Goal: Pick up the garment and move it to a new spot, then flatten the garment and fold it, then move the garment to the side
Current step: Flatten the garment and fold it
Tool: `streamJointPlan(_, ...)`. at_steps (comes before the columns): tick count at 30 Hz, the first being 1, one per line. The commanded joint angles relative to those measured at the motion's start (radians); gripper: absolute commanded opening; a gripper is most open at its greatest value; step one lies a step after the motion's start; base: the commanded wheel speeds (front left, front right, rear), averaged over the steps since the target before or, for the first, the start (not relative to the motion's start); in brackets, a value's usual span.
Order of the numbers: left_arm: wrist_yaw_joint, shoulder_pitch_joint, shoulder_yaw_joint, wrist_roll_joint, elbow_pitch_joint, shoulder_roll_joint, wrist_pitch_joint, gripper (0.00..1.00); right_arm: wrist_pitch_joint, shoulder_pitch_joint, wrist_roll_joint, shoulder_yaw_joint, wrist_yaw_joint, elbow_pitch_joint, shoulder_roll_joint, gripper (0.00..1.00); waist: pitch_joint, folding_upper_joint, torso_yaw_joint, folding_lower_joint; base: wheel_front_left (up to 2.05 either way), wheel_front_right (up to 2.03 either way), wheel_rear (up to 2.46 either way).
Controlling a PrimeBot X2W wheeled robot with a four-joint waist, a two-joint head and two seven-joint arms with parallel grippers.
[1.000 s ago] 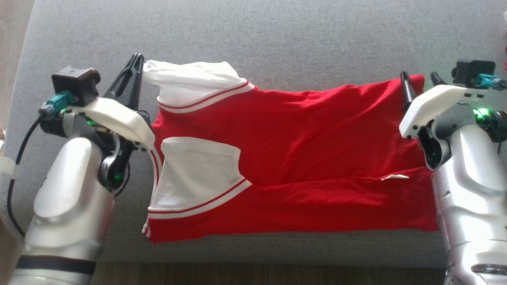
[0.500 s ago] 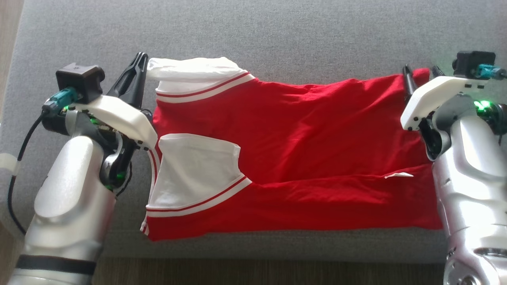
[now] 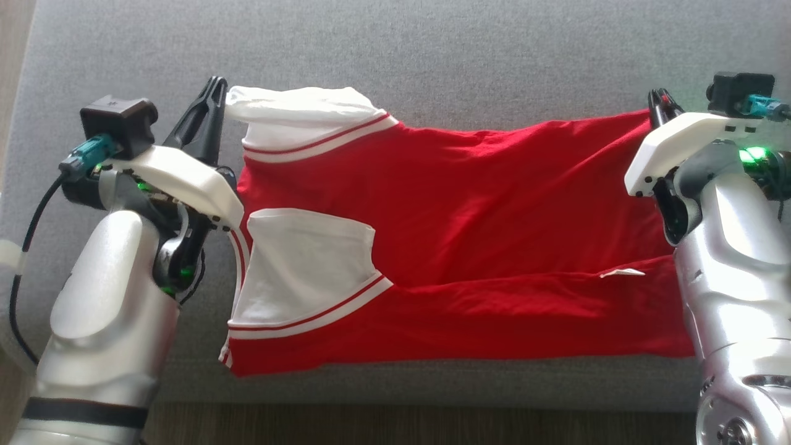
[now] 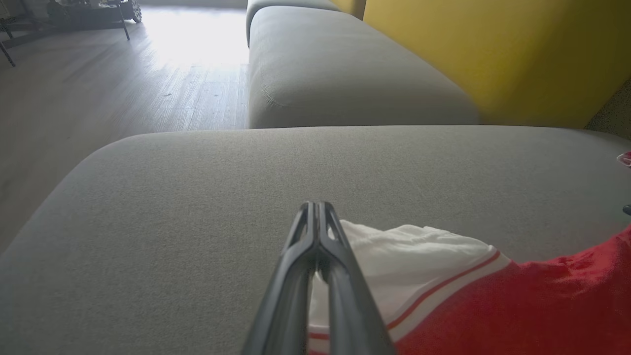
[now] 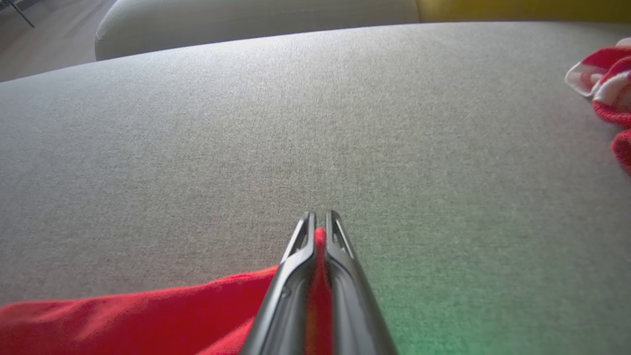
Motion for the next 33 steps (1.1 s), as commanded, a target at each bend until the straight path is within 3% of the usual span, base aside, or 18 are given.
streamJointPlan(1, 0.009, -0.032, 0.039, -0.011, -0.03, 0.044, -0.016, 0.0, -0.027, -0.026, -0.003, 0.028, 0.0, -0.024, 0.002, 0.0, -0.013, 0.0, -0.002, 0.0, 0.0, 0.0, 0.0)
streamJointPlan(17, 0.04, 0.069, 0.068, -0.054, -0.063, 0.065, -0.031, 0.0, -0.103, 0.091, 0.091, 0.097, 0.0, -0.075, -0.028, 0.0, -0.123, 0.0, 0.007, 0.0, 0.0, 0.0, 0.0)
streamJointPlan(25, 0.042, 0.167, 0.07, -0.091, -0.109, 0.071, -0.011, 0.0, -0.078, 0.213, 0.163, 0.15, 0.0, -0.185, -0.057, 0.0, -0.167, 0.0, 0.013, 0.0, 0.0, 0.0, 0.0)
streamJointPlan(33, 0.042, 0.306, 0.05, -0.099, -0.197, 0.121, 0.041, 0.0, 0.007, 0.372, 0.2, 0.175, 0.0, -0.341, -0.07, 0.0, -0.221, 0.0, 0.006, 0.0, 0.0, 0.0, 0.0)
